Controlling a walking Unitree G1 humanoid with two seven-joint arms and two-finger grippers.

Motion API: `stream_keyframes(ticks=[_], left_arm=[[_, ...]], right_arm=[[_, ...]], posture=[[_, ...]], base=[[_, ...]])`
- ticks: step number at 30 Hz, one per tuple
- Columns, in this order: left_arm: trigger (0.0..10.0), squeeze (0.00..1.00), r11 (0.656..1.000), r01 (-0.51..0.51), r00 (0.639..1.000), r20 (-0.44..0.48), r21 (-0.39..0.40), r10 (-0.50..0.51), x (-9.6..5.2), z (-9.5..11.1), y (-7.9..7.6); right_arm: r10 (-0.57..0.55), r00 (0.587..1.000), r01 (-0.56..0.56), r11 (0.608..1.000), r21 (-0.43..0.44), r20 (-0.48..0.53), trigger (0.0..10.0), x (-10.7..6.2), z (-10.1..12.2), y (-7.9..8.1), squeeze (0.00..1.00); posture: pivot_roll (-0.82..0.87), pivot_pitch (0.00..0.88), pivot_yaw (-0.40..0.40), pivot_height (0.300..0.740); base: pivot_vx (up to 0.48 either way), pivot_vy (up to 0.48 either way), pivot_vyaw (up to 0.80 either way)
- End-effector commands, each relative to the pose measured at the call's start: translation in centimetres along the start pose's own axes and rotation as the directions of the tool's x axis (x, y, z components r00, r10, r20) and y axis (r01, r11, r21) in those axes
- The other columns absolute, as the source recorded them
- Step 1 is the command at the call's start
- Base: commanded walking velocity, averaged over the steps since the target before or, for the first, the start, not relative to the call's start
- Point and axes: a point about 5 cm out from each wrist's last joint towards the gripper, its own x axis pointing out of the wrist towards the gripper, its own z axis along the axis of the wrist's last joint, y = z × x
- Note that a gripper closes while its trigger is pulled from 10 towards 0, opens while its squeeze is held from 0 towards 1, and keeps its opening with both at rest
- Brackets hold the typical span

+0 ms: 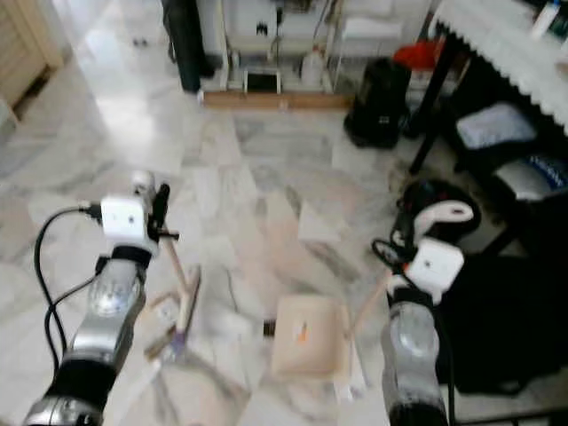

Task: Sweep floor

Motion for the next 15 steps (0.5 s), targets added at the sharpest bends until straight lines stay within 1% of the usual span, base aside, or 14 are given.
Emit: stream_keyframes(ticks=[1, 9, 14, 15], left_arm=[[10.0, 0.00, 1.000, 0.007, 0.999, 0.054, -0.010, -0.007, 0.34, 1.08, -0.26], [10.0, 0.00, 1.000, 0.010, 0.999, 0.049, -0.010, -0.010, 0.30, 1.01, -0.26], [10.0, 0.00, 1.000, 0.013, 0.999, 0.047, -0.013, -0.012, 0.25, 0.95, -0.32], [10.0, 0.00, 1.000, 0.013, 0.999, 0.047, -0.013, -0.012, 0.25, 0.95, -0.32]], right_arm=[[-0.010, 1.000, 0.010, 1.000, -0.005, 0.003, 10.0, 0.11, 0.07, -0.33, 0.00], [-0.011, 1.000, 0.011, 1.000, -0.007, -0.008, 10.0, 0.02, -0.11, -0.49, 0.00], [0.002, 0.998, -0.003, 1.000, -0.018, -0.070, 10.0, -0.28, -0.87, -0.60, 0.00], [0.002, 0.998, -0.003, 1.000, -0.018, -0.070, 10.0, -0.28, -0.87, -0.60, 0.00]], posture=[[0.06, 0.108, -0.053, 0.740], [0.05, 0.111, -0.053, 0.740], [0.04, 0.112, -0.054, 0.740], [0.04, 0.112, -0.054, 0.740]], base=[[0.000, 0.000, 0.00], [0.000, 0.000, 0.00], [0.000, 0.000, 0.00], [0.000, 0.000, 0.00]])
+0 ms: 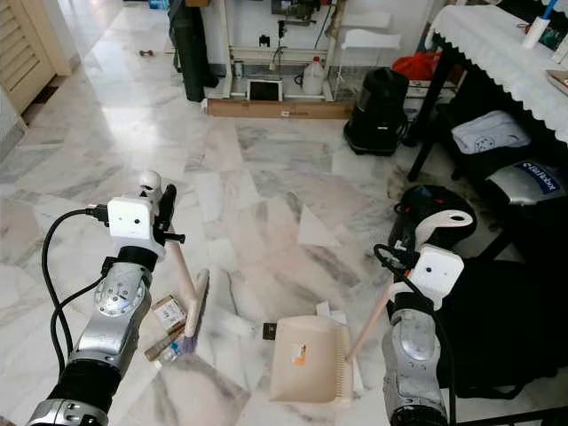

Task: Sweep floor

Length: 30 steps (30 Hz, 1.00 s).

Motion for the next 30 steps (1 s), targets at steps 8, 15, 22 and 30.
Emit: stream_keyframes(ticks=[8, 15, 22, 30], left_arm=[[10.0, 0.00, 1.000, 0.007, 0.999, 0.048, -0.004, -0.007, 0.2, 1.0, -0.2], [10.0, 0.00, 1.000, 0.008, 0.999, 0.043, -0.001, -0.008, 0.0, 0.9, -0.1], [10.0, 0.00, 1.000, 0.005, 0.999, 0.044, -0.001, -0.005, -0.1, 1.0, 0.0], [10.0, 0.00, 1.000, 0.001, 0.999, 0.049, 0.005, -0.001, -0.1, 1.1, 0.1]], right_arm=[[-0.027, 0.998, 0.027, 1.000, 0.003, -0.058, 10.0, -0.6, -1.2, -1.0, 0.00], [-0.015, 0.987, 0.015, 1.000, -0.004, -0.158, 10.0, -1.3, -3.1, -0.9, 0.00], [-0.017, 0.979, 0.017, 1.000, 0.000, -0.202, 10.0, -1.7, -4.0, -1.0, 0.00], [0.005, 0.983, -0.008, 1.000, -0.015, -0.184, 10.0, -1.0, -4.0, -0.2, 0.00]], posture=[[0.05, 0.116, -0.057, 0.740], [0.05, 0.124, -0.058, 0.740], [0.06, 0.127, -0.059, 0.740], [0.07, 0.128, -0.059, 0.740]], base=[[0.000, 0.000, 0.00], [0.000, 0.000, 0.00], [0.000, 0.000, 0.00], [0.000, 0.000, 0.00]])
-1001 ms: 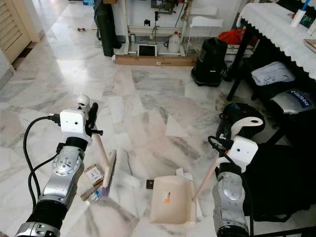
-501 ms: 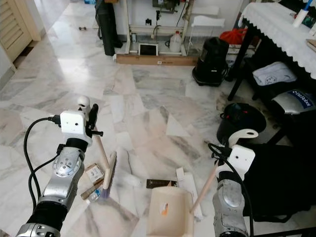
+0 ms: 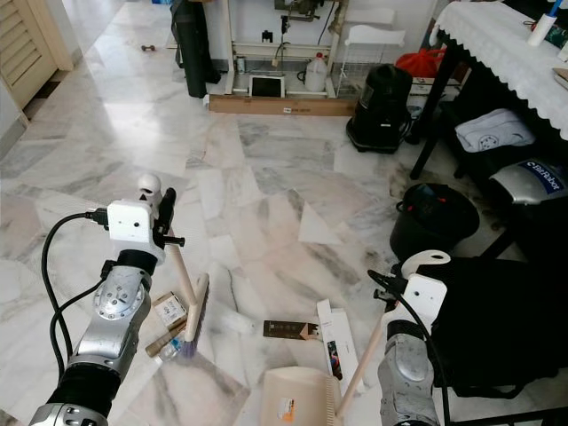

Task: Sweep floor

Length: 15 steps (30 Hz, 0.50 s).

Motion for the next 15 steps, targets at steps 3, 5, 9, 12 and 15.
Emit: stream_keyframes(ticks=[3, 5, 9, 12, 15], left_arm=[[10.0, 0.00, 1.000, 0.002, 0.999, 0.041, 0.005, -0.002, 0.2, 0.9, 0.1], [10.0, 0.00, 1.000, -0.001, 0.999, 0.042, 0.007, 0.001, 0.1, 0.9, 0.2], [10.0, 0.00, 1.000, -0.006, 0.999, 0.045, 0.009, 0.005, 0.1, 1.0, 0.2], [10.0, 0.00, 1.000, -0.008, 0.999, 0.046, 0.011, 0.008, 0.0, 1.0, 0.3], [10.0, 0.00, 1.000, -0.011, 0.999, 0.045, 0.013, 0.010, 0.0, 1.1, 0.4]], right_arm=[[0.004, 0.999, -0.003, 1.000, -0.010, 0.040, 10.0, 0.6, 0.8, 0.2, 0.00], [0.012, 0.999, -0.011, 1.000, -0.023, 0.049, 10.0, 0.8, 1.0, 0.5, 0.00], [0.048, 0.997, -0.044, 0.997, -0.068, 0.063, 10.0, 1.1, 1.1, 1.0, 0.00], [0.045, 0.997, -0.040, 0.996, -0.078, 0.061, 10.0, 1.2, 1.1, 1.1, 0.00], [0.034, 0.998, -0.028, 0.995, -0.095, 0.061, 10.0, 1.3, 1.1, 1.1, 0.00]], posture=[[0.08, 0.127, -0.060, 0.740], [0.08, 0.125, -0.061, 0.740], [0.08, 0.124, -0.062, 0.740], [0.09, 0.125, -0.063, 0.740], [0.09, 0.126, -0.063, 0.740]], base=[[0.000, 0.000, 0.00], [0.000, 0.000, 0.00], [0.000, 0.000, 0.00], [0.000, 0.000, 0.00], [0.000, 0.000, 0.00]])
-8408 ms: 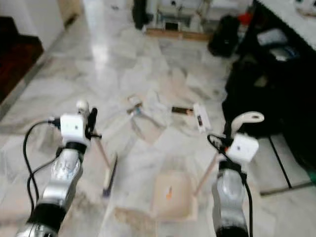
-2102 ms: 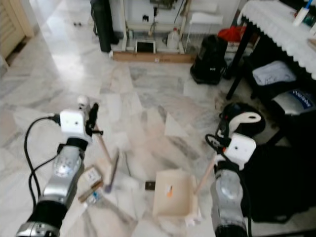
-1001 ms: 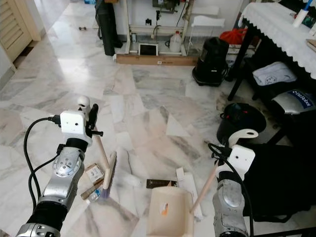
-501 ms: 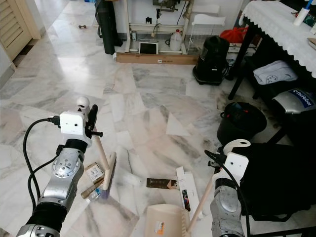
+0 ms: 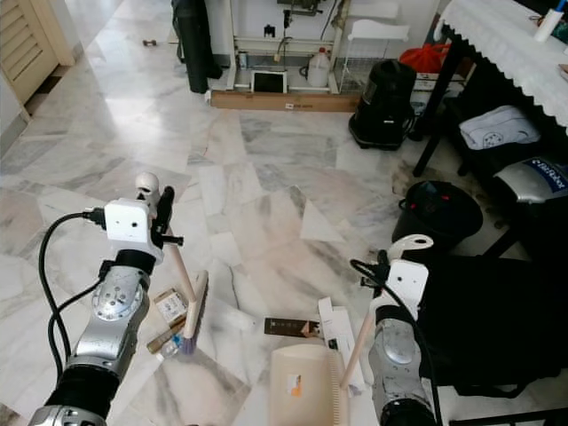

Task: Sweep floor

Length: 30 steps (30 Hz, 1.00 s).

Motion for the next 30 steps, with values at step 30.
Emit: stream_keyframes(ticks=[30], left_arm=[[10.0, 0.00, 0.976, 0.208, 0.976, 0.047, 0.068, -0.211, 3.7, 0.8, -2.3]], right_arm=[[-0.097, 0.993, 0.098, 0.995, -0.009, 0.070, 10.0, -0.1, 0.3, -0.4, 0.00]], posture=[[0.06, 0.141, -0.046, 0.740]], base=[[0.000, 0.000, 0.00]])
